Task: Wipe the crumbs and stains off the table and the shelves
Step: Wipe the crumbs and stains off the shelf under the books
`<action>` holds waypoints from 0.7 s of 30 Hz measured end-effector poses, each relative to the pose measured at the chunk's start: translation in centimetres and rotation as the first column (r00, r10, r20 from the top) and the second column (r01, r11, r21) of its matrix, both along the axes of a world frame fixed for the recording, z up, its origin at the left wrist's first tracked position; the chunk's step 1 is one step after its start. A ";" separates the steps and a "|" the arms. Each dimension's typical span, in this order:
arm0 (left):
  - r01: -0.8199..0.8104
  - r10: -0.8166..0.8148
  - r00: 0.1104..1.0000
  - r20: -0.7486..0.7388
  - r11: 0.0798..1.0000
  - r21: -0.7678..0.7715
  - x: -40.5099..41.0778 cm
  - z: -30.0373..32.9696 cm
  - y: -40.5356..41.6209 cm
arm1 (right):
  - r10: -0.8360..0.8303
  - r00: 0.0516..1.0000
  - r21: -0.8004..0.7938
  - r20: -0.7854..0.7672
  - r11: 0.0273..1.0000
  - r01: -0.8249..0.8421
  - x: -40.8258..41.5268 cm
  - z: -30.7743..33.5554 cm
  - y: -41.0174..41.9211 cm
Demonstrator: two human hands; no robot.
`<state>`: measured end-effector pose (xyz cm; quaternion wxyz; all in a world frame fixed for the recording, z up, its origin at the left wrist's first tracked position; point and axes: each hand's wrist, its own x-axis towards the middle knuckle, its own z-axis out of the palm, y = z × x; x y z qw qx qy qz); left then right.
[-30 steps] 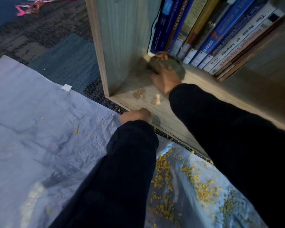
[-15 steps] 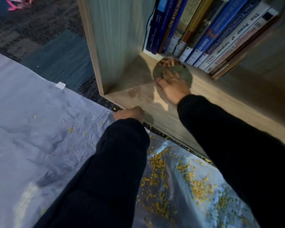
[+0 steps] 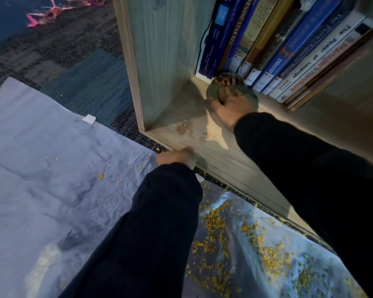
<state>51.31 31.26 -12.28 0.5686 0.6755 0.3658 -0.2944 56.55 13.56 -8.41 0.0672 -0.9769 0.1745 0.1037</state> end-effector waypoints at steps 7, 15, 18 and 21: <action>0.140 -0.146 0.987 0.073 0.987 0.084 -1.0 1.2 0.5 | -0.044 0.998 -0.093 -0.035 0.995 0.041 2.6 0.4 2.1; 0.057 -0.058 0.998 0.022 0.997 0.044 -0.5 0.8 0.1 | 0.184 0.983 -0.186 0.000 0.966 -0.181 -4.6 1.5 1.2; 0.085 -0.087 0.996 0.031 0.995 0.054 -0.3 -0.7 -0.1 | 0.219 0.976 -0.205 -0.012 0.954 -0.216 -4.4 1.5 1.3; 0.076 -0.078 0.996 0.053 0.996 0.046 -0.6 0.3 0.3 | 0.162 0.986 -0.193 0.025 0.969 -0.154 -2.0 2.8 1.9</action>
